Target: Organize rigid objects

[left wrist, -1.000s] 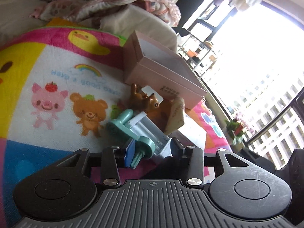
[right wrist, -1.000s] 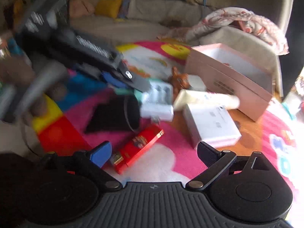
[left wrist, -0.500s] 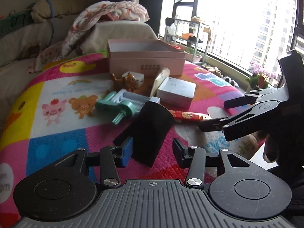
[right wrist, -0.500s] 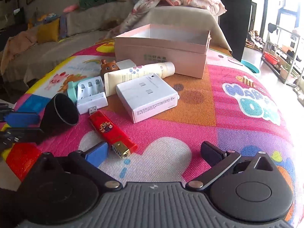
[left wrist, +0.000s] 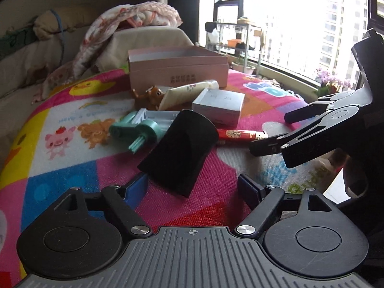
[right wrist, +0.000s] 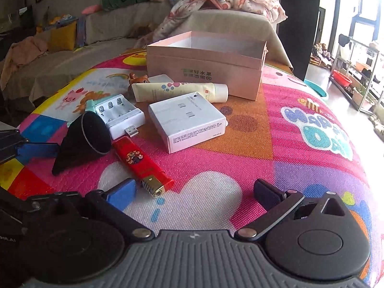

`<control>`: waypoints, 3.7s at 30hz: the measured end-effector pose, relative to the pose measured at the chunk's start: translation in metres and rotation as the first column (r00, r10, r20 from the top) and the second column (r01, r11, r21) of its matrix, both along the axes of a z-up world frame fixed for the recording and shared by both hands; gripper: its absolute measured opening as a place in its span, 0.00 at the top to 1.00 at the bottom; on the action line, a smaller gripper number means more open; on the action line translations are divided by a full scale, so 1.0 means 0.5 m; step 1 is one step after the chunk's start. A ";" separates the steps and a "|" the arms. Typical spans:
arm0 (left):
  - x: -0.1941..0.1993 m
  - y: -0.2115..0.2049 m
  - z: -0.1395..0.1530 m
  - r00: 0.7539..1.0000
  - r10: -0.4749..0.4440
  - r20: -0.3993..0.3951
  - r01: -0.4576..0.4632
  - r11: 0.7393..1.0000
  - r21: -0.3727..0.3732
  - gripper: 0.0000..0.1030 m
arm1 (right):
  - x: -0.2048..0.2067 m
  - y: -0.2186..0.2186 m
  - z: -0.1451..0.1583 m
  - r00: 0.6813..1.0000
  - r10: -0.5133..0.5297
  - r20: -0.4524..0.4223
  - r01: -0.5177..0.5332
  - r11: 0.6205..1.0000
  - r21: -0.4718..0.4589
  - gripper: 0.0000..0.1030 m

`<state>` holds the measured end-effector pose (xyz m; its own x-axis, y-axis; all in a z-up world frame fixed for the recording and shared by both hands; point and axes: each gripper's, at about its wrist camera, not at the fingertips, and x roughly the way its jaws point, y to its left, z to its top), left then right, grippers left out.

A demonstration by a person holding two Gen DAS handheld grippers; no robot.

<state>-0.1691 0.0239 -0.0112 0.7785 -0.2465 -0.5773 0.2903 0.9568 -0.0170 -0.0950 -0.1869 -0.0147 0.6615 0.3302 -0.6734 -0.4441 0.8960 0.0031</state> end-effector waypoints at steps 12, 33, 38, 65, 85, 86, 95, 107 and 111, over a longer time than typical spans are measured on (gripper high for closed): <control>0.023 0.031 0.048 0.998 -0.009 0.064 0.007 1.000 0.022 0.23 | -0.019 -0.009 -0.012 0.996 -0.042 0.077 0.038 0.998 0.053 0.00; 0.063 0.064 0.035 0.995 0.097 -0.026 -0.098 0.994 -0.043 0.41 | -0.014 0.024 0.011 0.999 0.024 -0.025 -0.023 0.999 0.034 0.01; 0.053 0.060 0.027 0.997 0.056 -0.056 -0.059 0.997 -0.045 0.40 | 0.009 0.081 0.007 1.000 0.023 -0.021 -0.022 0.999 0.035 0.02; 0.062 0.053 0.015 0.993 0.118 -0.029 -0.119 0.991 -0.068 0.44 | -0.007 0.047 0.008 0.999 -0.037 0.007 0.037 0.999 0.000 0.07; 0.025 0.049 0.041 0.995 0.075 0.060 -0.073 0.996 -0.044 0.50 | -0.031 0.054 0.068 0.993 0.096 0.066 -0.094 0.995 -0.041 0.49; 0.025 0.048 0.042 0.995 0.077 0.058 -0.074 0.996 -0.044 0.50 | -0.034 0.056 0.065 0.993 0.099 0.064 -0.096 0.995 -0.038 0.48; 0.018 0.051 0.036 0.996 0.081 0.025 -0.079 0.995 -0.061 0.47 | -0.005 0.030 0.022 0.982 -0.084 0.172 0.123 0.965 -0.233 0.43; 0.004 0.054 0.015 0.996 0.085 -0.003 -0.085 0.995 -0.049 0.42 | 0.019 0.116 0.010 0.999 -0.031 -0.022 0.031 0.999 0.007 0.10; -0.002 0.056 0.023 0.995 0.085 0.048 -0.082 0.996 -0.046 0.45 | 0.016 0.119 0.024 1.000 0.005 -0.007 -0.005 1.000 -0.017 0.20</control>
<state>-0.1702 0.0518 0.0005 0.8251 -0.2036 -0.5270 0.2109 0.9764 -0.0470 -0.0869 -0.1275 -0.0027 0.6554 0.3222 -0.6831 -0.4487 0.8937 -0.0089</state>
